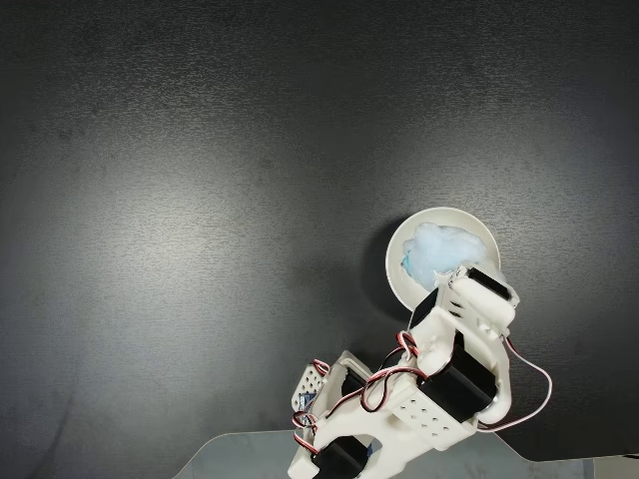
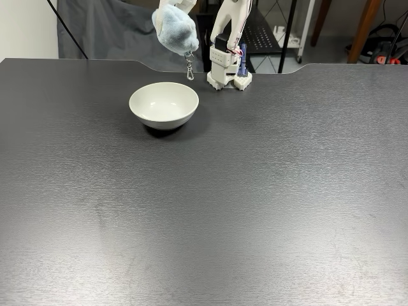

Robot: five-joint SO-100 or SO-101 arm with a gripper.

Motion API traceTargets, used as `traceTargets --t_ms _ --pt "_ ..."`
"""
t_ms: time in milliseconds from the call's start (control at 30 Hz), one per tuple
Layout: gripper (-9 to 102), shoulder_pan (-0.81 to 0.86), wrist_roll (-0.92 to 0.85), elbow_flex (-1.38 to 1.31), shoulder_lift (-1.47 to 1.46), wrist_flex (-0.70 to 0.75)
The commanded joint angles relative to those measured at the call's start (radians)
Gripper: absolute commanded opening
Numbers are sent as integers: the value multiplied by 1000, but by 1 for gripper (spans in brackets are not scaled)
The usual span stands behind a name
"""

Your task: Grasp a skyblue doll and put it in the white bowl.

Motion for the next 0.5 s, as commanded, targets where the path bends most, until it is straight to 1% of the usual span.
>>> traceTargets --t_ms 0,167,467 --pt "1 -2 -6 -12 38 49" --pt "2 0 -6 -11 35 49" --pt "2 11 -6 -11 -57 48"
